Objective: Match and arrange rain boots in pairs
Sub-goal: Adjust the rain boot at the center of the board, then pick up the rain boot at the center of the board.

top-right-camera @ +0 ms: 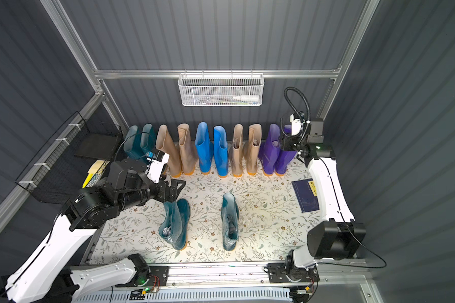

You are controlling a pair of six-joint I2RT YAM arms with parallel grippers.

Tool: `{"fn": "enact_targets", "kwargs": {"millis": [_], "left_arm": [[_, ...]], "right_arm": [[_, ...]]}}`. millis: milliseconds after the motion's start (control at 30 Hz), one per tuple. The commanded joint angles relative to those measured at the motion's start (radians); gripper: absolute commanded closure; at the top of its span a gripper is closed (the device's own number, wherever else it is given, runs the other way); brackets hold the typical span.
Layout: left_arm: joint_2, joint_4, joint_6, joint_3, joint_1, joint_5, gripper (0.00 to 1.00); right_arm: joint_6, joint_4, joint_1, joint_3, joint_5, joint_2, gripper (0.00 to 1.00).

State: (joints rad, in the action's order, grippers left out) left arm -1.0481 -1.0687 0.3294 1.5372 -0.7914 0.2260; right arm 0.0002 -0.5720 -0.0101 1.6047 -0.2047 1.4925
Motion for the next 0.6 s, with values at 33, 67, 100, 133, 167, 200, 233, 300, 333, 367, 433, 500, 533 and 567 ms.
{"fn": "enact_targets", "kwargs": {"millis": [33, 67, 100, 133, 167, 200, 233, 300, 333, 367, 433, 500, 533, 567], "left_arm": [[0.020, -0.227, 0.144, 0.013, -0.003, 0.090, 0.12], [0.026, -0.249, 0.166, 0.006, -0.003, 0.091, 0.11], [0.033, -0.260, 0.180, -0.003, -0.003, 0.084, 0.11], [0.043, -0.269, 0.193, -0.015, -0.003, 0.069, 0.11], [0.049, -0.278, 0.208, -0.027, -0.003, 0.060, 0.11], [0.055, -0.285, 0.220, -0.037, -0.003, 0.052, 0.11], [0.060, -0.289, 0.230, -0.050, -0.003, 0.037, 0.11], [0.068, -0.294, 0.243, -0.070, -0.003, 0.009, 0.11], [0.071, -0.302, 0.254, -0.077, -0.003, 0.002, 0.11], [0.072, -0.307, 0.262, -0.086, -0.003, -0.008, 0.11], [0.078, -0.301, 0.272, -0.111, -0.003, -0.043, 0.11], [0.087, -0.284, 0.277, -0.158, -0.003, -0.086, 0.11], [0.091, -0.273, 0.278, -0.172, -0.003, -0.107, 0.11], [0.093, -0.269, 0.280, -0.180, -0.003, -0.120, 0.11]], "right_arm": [[0.008, 0.015, 0.070, -0.047, 0.048, -0.033, 0.36], [0.013, 0.021, 0.080, -0.060, 0.040, -0.038, 0.36], [0.019, 0.025, 0.086, -0.069, 0.038, -0.040, 0.36], [0.024, 0.029, 0.093, -0.080, 0.036, -0.040, 0.36], [0.025, 0.035, 0.099, -0.091, 0.035, -0.039, 0.36], [0.027, 0.037, 0.104, -0.098, 0.038, -0.036, 0.36], [0.031, 0.041, 0.107, -0.106, 0.039, -0.033, 0.36], [0.034, 0.044, 0.114, -0.117, 0.034, -0.024, 0.36], [0.034, 0.046, 0.117, -0.123, 0.034, -0.021, 0.36], [0.035, 0.047, 0.121, -0.131, 0.035, -0.020, 0.36], [0.040, 0.055, 0.124, -0.143, 0.034, -0.017, 0.36], [0.044, 0.066, 0.124, -0.159, 0.032, -0.020, 0.35], [0.044, 0.069, 0.125, -0.165, 0.029, -0.021, 0.35], [0.045, 0.070, 0.126, -0.168, 0.028, -0.017, 0.35]]}}
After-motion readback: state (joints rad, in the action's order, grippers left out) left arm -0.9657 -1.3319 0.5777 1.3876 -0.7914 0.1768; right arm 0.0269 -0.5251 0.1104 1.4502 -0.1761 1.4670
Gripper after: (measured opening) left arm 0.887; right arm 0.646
